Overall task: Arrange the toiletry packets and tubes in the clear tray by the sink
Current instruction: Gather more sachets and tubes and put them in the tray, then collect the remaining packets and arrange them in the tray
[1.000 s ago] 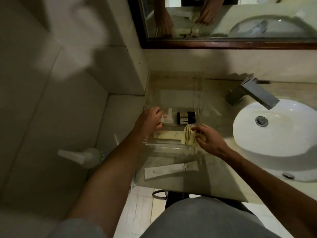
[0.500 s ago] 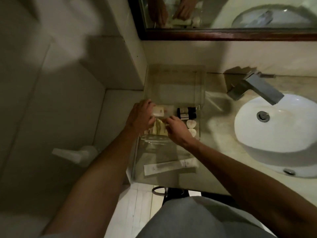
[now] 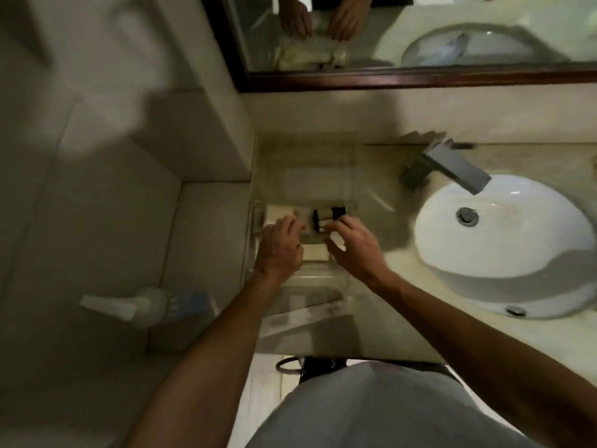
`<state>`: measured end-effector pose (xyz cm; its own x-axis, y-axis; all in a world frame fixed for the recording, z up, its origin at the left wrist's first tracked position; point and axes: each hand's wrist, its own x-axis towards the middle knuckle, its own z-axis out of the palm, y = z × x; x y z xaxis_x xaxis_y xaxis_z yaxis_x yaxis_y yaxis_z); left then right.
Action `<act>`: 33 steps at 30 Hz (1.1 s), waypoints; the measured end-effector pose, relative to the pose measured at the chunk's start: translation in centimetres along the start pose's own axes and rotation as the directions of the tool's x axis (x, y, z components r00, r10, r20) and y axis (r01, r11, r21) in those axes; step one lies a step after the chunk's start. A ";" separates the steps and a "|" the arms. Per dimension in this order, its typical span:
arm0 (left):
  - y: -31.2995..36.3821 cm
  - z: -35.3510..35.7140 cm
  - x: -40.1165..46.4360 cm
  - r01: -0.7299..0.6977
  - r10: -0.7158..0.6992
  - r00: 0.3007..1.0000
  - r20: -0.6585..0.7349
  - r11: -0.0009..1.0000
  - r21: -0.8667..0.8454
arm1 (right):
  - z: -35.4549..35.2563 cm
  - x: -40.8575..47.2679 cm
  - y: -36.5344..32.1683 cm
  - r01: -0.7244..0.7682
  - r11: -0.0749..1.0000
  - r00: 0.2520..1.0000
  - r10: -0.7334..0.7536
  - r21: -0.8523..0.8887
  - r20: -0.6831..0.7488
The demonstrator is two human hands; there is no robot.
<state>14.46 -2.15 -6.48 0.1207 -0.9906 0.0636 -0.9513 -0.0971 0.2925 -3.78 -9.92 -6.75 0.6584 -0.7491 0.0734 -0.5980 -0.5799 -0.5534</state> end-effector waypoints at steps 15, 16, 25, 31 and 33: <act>38.8 11.9 10.4 -0.400 0.441 0.877 0.188 0.890 -0.221 | -28.3 -28.3 35.7 -0.702 0.687 0.706 0.636 -0.190 -0.312; 40.7 12.8 10.6 -0.413 0.457 0.867 0.197 0.882 -0.229 | -28.9 -29.5 37.6 -0.735 0.653 0.672 0.668 -0.183 -0.319; 55.2 20.0 12.8 -0.465 0.504 0.768 0.395 0.863 -0.196 | -30.9 -36.8 49.2 -0.904 0.426 0.422 0.883 -0.026 -0.206; 58.8 22.7 10.2 -0.633 0.617 0.573 0.540 0.751 -0.186 | -30.7 -36.6 49.9 -0.775 0.632 0.629 0.772 0.002 -0.088; 59.1 22.6 9.9 -0.693 0.658 0.484 0.576 0.690 -0.206 | -31.6 -36.3 50.9 -0.754 0.657 0.657 0.753 -0.002 -0.047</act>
<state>-47.00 -19.89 -10.14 -0.7313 -0.5991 -0.3260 -0.6821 0.6396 0.3546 -72.55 -22.32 -11.33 -0.0393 -0.9435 -0.3290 -0.8900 0.1828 -0.4178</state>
